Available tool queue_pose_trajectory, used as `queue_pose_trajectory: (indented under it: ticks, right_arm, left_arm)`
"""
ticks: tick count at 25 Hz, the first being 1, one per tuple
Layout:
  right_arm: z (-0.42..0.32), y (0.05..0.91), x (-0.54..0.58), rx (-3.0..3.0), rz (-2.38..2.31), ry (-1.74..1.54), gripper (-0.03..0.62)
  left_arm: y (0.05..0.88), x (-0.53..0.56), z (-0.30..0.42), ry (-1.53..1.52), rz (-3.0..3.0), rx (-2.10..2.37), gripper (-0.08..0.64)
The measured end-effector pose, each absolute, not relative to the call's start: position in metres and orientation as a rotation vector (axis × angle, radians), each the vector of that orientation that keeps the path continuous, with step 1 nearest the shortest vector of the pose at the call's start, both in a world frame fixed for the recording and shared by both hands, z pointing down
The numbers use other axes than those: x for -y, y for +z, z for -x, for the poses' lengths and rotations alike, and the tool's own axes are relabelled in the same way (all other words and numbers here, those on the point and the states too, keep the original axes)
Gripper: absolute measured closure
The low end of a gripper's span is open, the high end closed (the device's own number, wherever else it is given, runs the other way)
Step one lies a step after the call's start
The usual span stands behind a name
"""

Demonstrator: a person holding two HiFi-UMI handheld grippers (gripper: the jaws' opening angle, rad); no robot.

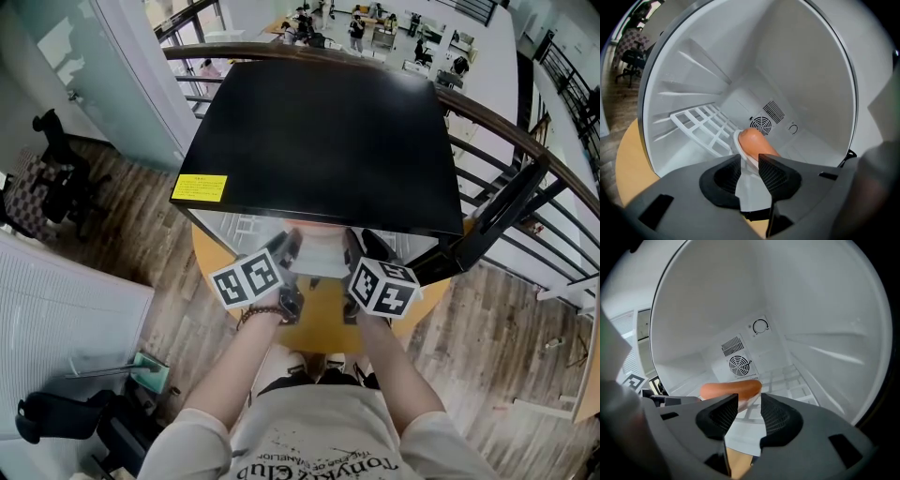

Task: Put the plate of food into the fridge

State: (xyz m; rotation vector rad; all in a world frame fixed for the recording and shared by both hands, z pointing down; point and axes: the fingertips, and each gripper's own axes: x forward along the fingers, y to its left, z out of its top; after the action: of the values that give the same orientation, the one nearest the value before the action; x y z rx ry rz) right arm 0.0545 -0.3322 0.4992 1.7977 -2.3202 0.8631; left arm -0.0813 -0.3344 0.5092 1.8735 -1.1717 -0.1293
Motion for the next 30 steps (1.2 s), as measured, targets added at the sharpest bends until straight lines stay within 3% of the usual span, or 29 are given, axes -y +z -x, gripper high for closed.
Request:
queue_pose_trajectory:
  ticks: [7,19,25,30]
  right_arm:
    - [-0.051,0.502,0.331,2.318,-1.780,0.843,0.440]
    - [-0.047,0.493,0.310,2.345,-1.761,0.784,0.440]
    - [-0.043,0.493,0.284,2.364,-1.706,0.699,0.442]
    - [-0.039,0.487,0.262,2.385,-1.666,0.594,0.514]
  left_arm:
    - [0.504,0.335,0.087,-0.098,-1.920,1.227,0.408]
    - [0.499,0.316,0.103,-0.175,-1.923,1.215,0.410]
    - [0.487,0.289,0.096,-0.076,-2.065,1.227,0.422]
    - [0.485,0.260,0.090,0.047,-2.175,1.257,0.487]
